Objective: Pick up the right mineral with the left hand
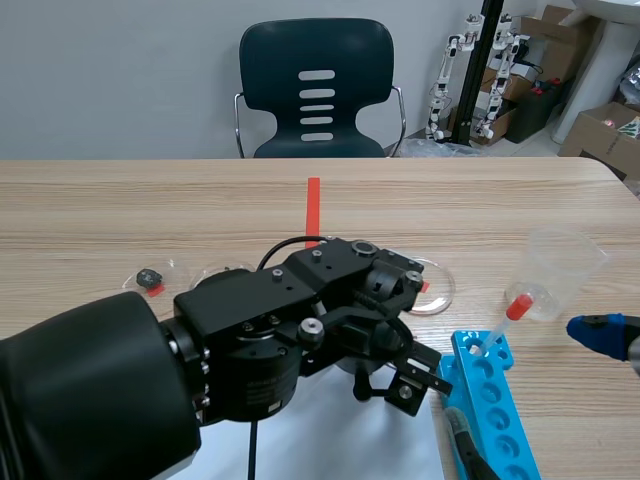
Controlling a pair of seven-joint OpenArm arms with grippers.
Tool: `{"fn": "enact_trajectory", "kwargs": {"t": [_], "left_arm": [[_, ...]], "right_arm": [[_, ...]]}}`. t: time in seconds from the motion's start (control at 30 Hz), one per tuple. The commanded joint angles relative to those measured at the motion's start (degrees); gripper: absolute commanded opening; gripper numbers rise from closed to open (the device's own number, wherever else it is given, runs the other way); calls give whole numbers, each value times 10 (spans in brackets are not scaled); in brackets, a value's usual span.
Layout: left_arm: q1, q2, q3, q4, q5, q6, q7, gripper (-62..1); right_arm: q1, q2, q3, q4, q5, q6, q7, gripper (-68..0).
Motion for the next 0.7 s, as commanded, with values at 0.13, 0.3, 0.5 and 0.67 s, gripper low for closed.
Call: {"fn": "enact_trajectory", "kwargs": {"t": [0.13,0.3,0.5,0.67], "left_arm": [[-4,20,-9,7,0,1,-9,-150],[-4,20,-11,7,0,1,-9,-262],[-4,20,-11,7,-1,1,-12,-333],[-4,20,-11,7,-1,1,-12,-390]], "right_arm": [[-1,5,2,1,6,-2,9,4],[-1,5,2,1,6,-2,9,4],[-1,5,2,1,6,-2,9,4],[-1,5,2,1,6,-2,9,4]]}}
